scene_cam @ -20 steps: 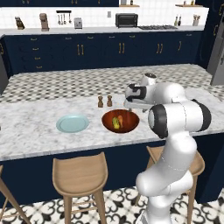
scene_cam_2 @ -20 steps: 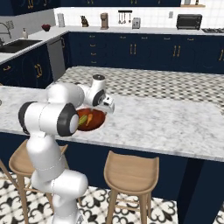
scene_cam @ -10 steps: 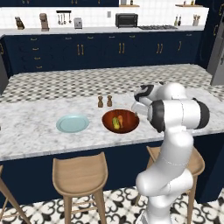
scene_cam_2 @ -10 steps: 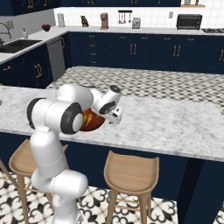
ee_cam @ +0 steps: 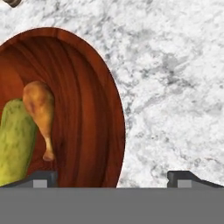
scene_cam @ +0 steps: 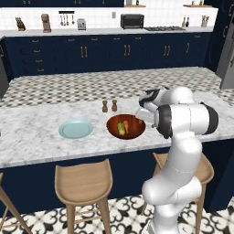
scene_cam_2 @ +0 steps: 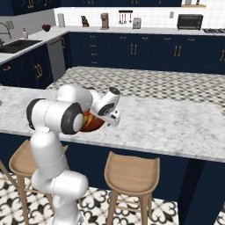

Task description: Pick the chicken drumstick and cucumber from their plates and place them in the bowl. Then put the bowl in the fridge.

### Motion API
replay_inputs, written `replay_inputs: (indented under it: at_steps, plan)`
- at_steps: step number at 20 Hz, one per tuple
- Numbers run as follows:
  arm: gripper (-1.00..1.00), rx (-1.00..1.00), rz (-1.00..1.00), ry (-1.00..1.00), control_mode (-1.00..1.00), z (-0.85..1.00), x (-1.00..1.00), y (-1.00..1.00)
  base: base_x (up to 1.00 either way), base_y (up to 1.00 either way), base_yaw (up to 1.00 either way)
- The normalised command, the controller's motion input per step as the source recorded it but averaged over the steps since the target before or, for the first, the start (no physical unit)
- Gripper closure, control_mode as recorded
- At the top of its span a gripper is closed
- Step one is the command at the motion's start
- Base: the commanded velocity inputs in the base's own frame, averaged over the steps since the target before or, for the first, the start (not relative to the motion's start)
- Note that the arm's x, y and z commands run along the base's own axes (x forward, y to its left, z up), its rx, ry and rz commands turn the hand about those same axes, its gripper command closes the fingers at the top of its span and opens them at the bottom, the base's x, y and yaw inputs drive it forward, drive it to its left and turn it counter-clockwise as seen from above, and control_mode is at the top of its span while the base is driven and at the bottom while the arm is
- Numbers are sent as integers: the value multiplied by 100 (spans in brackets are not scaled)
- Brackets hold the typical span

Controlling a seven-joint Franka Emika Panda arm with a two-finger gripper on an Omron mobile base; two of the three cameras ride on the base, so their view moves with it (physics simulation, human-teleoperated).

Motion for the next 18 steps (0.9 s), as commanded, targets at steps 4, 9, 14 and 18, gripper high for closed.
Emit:
replay_inputs:
  at_steps: [4, 9, 14, 18]
  plan:
    - [-100, 0, 0, 0, -100, -32, 0, 30, 0, 0, 0]
    - [100, 0, 0, 0, -100, -33, 0, 30, 0, 0, 0]
    - [100, 0, -1, 2, -100, -6, 2, 16, 0, 0, 0]
    - [100, 5, -15, -10, -100, 33, -41, -20, 0, 0, 0]
